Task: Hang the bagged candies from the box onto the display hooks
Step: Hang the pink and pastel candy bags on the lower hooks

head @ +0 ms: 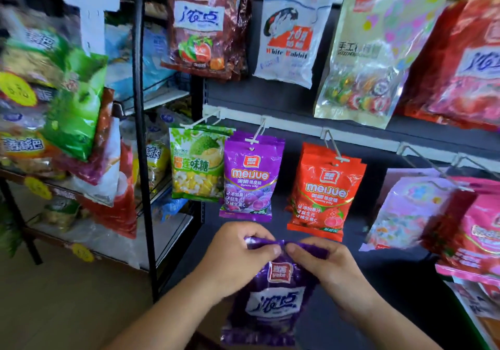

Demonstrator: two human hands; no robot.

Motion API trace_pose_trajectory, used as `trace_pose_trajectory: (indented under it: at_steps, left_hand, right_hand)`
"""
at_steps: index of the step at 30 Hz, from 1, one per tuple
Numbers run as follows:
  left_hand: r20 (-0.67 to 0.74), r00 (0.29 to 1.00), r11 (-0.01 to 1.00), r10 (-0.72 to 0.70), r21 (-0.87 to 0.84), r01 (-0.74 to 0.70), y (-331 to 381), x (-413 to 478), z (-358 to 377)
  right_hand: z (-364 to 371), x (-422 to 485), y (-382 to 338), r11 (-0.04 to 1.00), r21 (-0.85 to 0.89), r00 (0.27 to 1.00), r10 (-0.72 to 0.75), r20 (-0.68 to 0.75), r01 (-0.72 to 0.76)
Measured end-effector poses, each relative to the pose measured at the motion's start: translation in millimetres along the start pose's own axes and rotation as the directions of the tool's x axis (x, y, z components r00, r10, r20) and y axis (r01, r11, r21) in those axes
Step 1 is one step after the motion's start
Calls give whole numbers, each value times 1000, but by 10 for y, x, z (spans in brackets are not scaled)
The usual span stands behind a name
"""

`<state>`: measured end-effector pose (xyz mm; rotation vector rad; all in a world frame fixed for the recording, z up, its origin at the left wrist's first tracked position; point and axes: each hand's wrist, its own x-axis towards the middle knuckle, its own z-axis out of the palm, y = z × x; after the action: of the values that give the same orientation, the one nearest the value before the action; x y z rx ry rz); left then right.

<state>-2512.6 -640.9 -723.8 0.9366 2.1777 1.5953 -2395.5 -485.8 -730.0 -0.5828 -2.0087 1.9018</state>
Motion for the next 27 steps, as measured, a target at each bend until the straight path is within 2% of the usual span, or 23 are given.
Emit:
trace_pose_trajectory:
  at_steps: [3, 10, 15, 20, 22, 25, 27]
  left_hand:
    - [-74, 997, 999, 25, 22, -24, 220, 117, -167]
    - [-188, 982, 1000, 28, 2, -28, 366, 447, -560]
    - [-195, 980, 998, 25, -44, -35, 480, 649, -746]
    - [-198, 977, 996, 83, 5, -84, 1046, 828, -886]
    - [-153, 984, 995, 89, -27, -94, 1316, 847, -878]
    - [-26, 998, 992, 55, -109, -58, 1655, 833, -754]
    - [23, 997, 994, 70, -83, -68, 1831, 840, -583]
  right_hand:
    - [112, 61, -221, 997, 66, 998, -40, -42, 43]
    - [405, 416, -755, 987, -53, 988, -154, -14, 153]
    - [457, 589, -1020, 981, -83, 984, -178, -5, 177]
    - [254, 602, -1723, 977, -110, 983, -183, 4, 182]
    - [79, 556, -1966, 981, -88, 985, -171, 10, 171]
    - [-257, 453, -2122, 980, -75, 980, -191, -60, 187]
    - [-514, 357, -2165, 981, -87, 976, -184, -112, 175]
